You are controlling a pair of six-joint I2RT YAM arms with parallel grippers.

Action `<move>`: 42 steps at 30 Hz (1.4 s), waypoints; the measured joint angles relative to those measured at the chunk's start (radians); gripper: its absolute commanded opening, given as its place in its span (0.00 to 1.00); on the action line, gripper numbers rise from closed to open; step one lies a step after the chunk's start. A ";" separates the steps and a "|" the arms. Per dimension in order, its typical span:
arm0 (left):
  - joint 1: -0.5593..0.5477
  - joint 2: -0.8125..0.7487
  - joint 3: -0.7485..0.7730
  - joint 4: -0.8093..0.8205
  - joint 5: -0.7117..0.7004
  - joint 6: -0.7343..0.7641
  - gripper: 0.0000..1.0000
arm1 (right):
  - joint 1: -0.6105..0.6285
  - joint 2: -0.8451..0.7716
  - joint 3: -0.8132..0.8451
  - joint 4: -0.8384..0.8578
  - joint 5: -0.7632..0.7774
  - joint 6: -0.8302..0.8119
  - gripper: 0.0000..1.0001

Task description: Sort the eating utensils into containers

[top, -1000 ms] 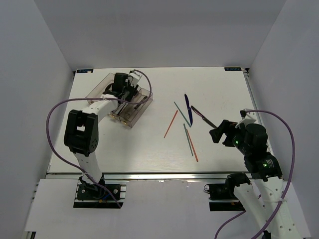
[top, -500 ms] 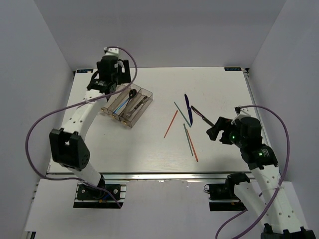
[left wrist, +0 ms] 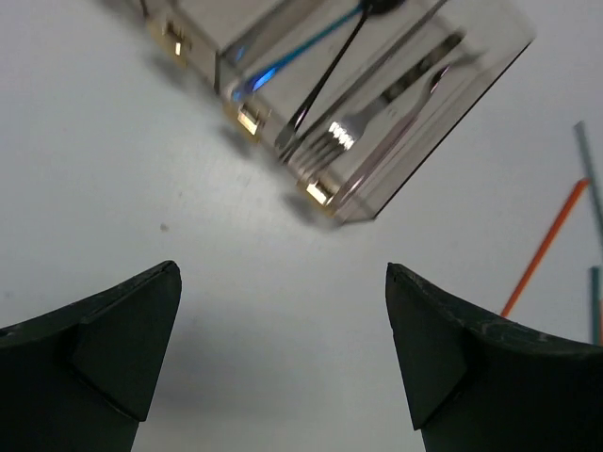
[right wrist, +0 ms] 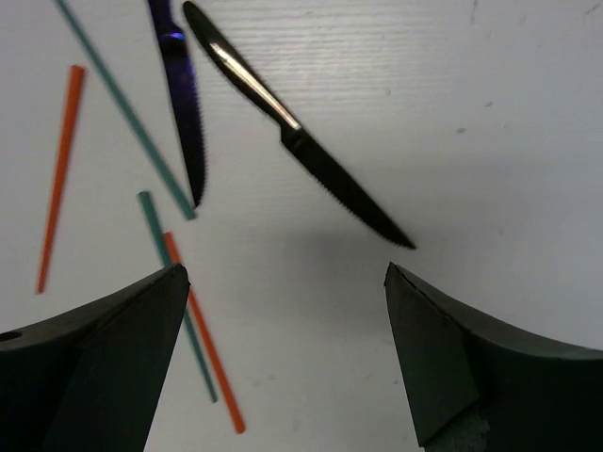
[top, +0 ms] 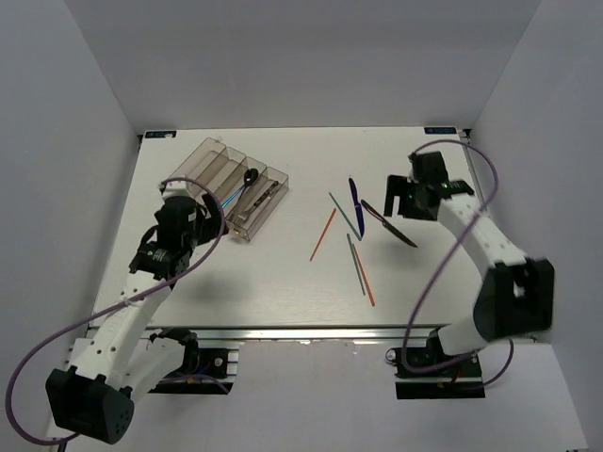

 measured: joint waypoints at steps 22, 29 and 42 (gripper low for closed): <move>-0.011 -0.043 -0.117 0.012 0.100 0.006 0.98 | 0.103 0.698 0.490 -0.116 -0.024 -0.458 0.64; -0.011 -0.026 -0.117 0.016 0.129 0.009 0.98 | 0.077 0.709 0.481 -0.100 -0.033 -0.505 0.62; -0.012 0.000 -0.117 0.017 0.156 0.016 0.98 | 0.057 0.698 0.436 -0.056 -0.046 -0.514 0.22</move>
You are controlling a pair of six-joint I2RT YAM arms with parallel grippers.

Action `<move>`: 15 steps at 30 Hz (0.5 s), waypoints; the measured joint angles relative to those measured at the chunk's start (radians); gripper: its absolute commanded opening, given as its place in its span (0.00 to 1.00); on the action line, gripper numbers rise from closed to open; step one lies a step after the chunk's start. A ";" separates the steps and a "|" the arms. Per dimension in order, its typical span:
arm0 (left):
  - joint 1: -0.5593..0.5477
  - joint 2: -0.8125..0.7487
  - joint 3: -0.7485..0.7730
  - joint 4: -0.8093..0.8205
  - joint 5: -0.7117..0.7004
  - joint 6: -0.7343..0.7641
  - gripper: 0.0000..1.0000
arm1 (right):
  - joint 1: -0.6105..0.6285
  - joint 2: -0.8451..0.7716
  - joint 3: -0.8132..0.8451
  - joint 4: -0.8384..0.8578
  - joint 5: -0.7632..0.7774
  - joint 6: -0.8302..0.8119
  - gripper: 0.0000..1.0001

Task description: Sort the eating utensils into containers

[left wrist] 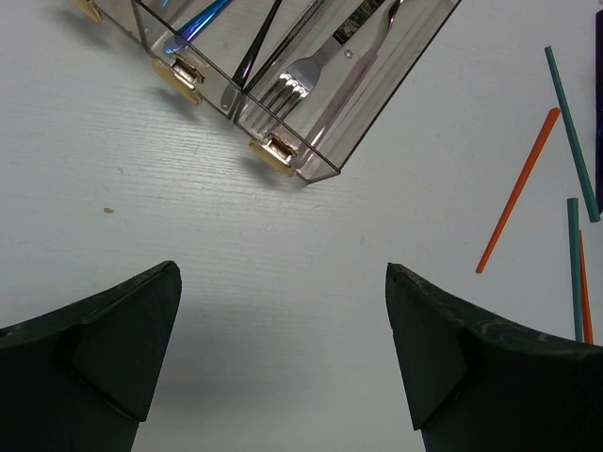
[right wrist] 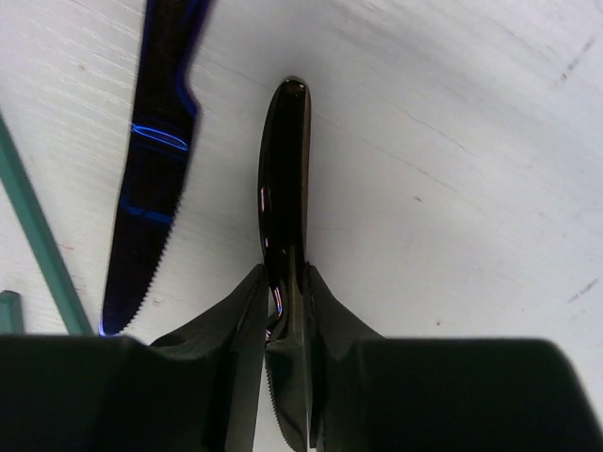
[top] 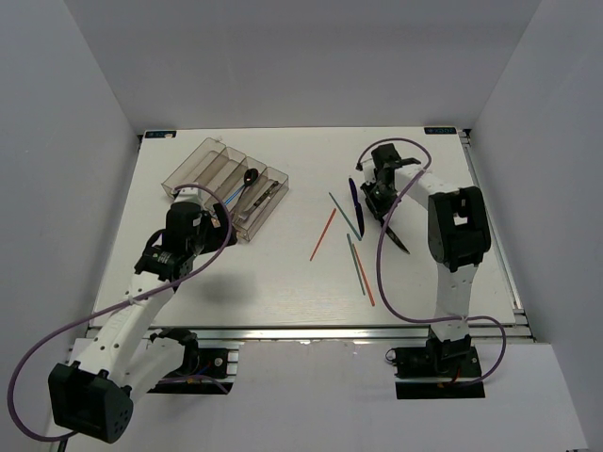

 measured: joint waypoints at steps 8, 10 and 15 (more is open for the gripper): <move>-0.001 0.003 0.000 0.000 0.011 0.002 0.98 | 0.000 -0.038 -0.062 0.049 0.045 0.009 0.00; -0.001 0.003 0.000 0.000 0.014 0.006 0.98 | -0.002 -0.040 -0.064 0.052 0.040 0.016 0.00; -0.001 0.003 0.000 0.011 0.063 0.011 0.98 | -0.006 -0.087 -0.119 0.075 0.030 0.073 0.00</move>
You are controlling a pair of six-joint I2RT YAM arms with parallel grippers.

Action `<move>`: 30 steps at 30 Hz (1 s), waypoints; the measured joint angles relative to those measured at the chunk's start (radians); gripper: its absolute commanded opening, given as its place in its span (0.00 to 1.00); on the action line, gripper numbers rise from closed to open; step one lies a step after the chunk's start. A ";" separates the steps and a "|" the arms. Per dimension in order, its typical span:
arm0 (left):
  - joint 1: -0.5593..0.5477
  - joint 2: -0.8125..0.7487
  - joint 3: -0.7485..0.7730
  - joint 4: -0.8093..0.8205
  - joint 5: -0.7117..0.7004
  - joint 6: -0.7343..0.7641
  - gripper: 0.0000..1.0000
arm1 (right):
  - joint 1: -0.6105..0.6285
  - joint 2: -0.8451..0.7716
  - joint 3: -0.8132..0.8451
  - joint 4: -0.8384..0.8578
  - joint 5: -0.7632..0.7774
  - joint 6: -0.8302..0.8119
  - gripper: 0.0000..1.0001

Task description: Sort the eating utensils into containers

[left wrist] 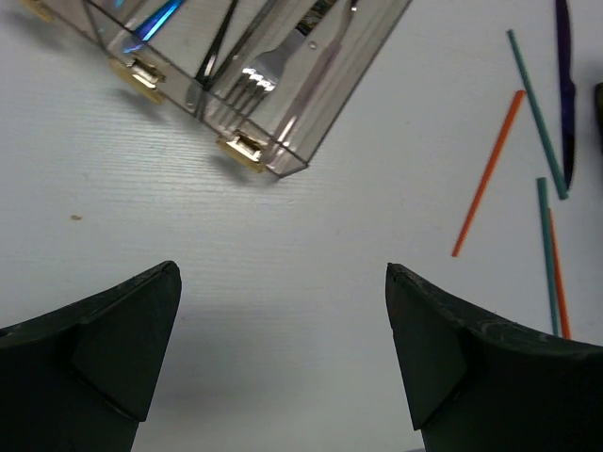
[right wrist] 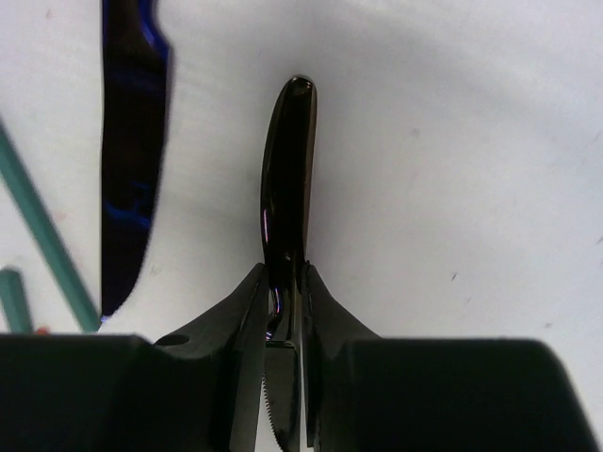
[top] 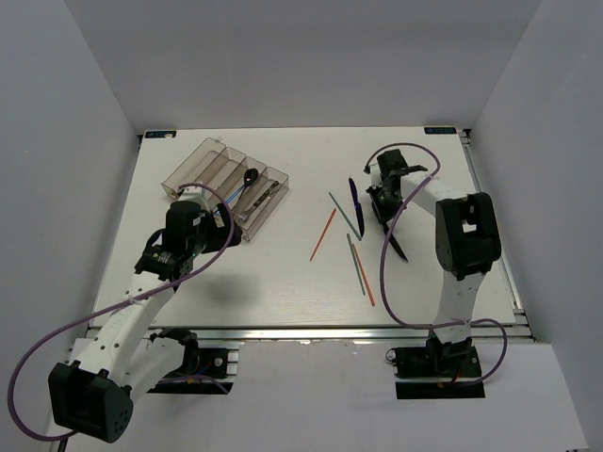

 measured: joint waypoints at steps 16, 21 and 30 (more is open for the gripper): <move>-0.112 0.165 -0.170 0.761 0.394 -0.450 0.98 | 0.076 -0.316 -0.149 0.023 -0.160 0.257 0.00; -0.236 0.327 -0.100 0.864 0.355 -0.450 0.98 | 0.274 -0.449 -0.227 0.122 -0.255 0.390 0.00; -0.260 0.339 -0.052 0.825 0.222 -0.354 0.94 | 0.418 -0.538 -0.248 0.273 -0.349 0.536 0.00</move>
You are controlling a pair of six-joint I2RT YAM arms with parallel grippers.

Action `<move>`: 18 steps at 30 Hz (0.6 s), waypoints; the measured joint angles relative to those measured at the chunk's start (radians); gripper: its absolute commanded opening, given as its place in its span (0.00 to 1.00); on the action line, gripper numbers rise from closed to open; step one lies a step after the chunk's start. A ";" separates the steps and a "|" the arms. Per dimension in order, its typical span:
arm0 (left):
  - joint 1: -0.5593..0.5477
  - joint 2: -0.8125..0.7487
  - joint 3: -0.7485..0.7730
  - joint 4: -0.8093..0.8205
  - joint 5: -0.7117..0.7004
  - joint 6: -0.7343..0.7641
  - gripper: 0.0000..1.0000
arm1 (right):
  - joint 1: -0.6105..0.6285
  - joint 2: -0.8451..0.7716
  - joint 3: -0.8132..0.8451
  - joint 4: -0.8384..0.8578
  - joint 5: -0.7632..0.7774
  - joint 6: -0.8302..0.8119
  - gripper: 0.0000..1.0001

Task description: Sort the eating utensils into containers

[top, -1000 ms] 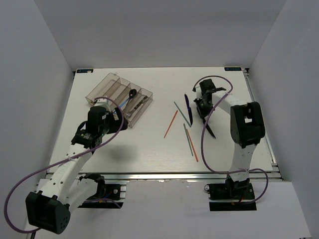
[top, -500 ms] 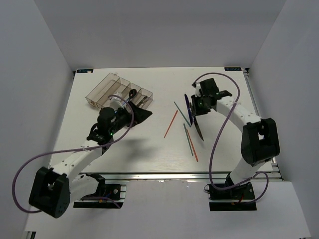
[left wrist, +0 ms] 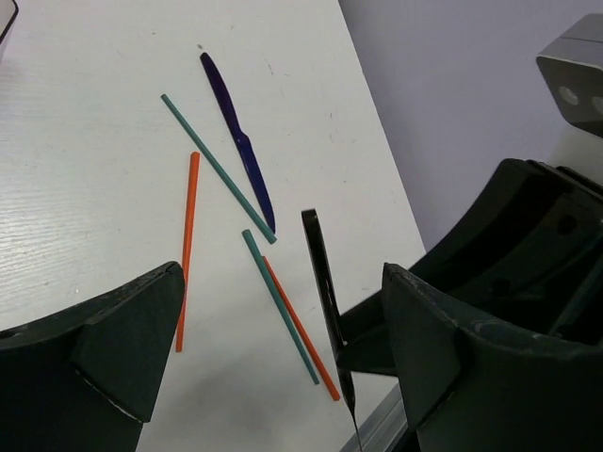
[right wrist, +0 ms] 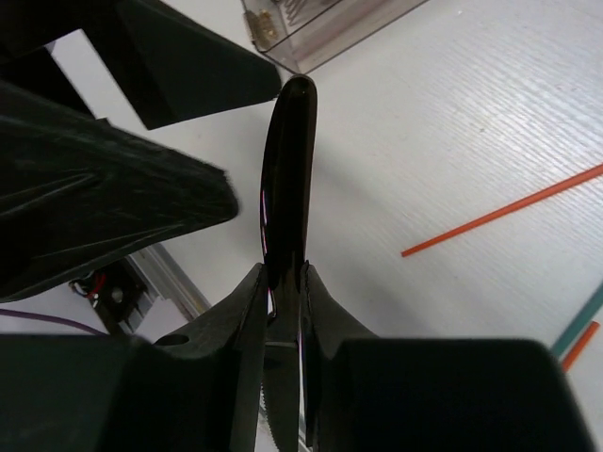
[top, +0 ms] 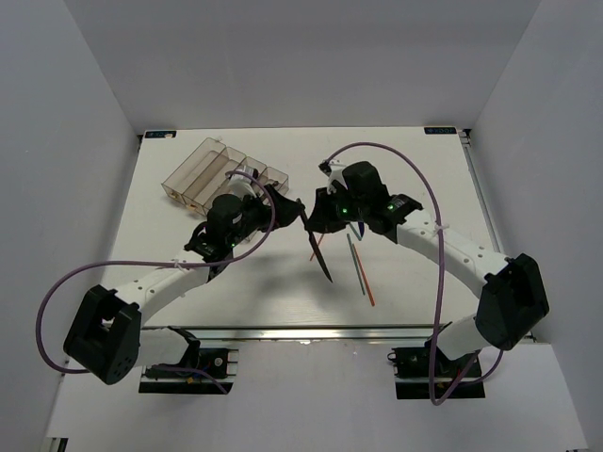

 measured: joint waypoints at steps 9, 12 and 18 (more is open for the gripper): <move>0.000 0.001 0.000 -0.014 -0.016 0.013 0.67 | 0.061 0.000 0.000 0.024 -0.010 0.031 0.00; 0.000 0.011 0.000 -0.006 0.003 -0.002 0.39 | 0.064 0.003 0.002 0.031 -0.006 0.036 0.00; 0.001 0.049 0.012 0.053 0.071 -0.032 0.00 | 0.065 0.049 0.028 0.043 -0.002 0.054 0.11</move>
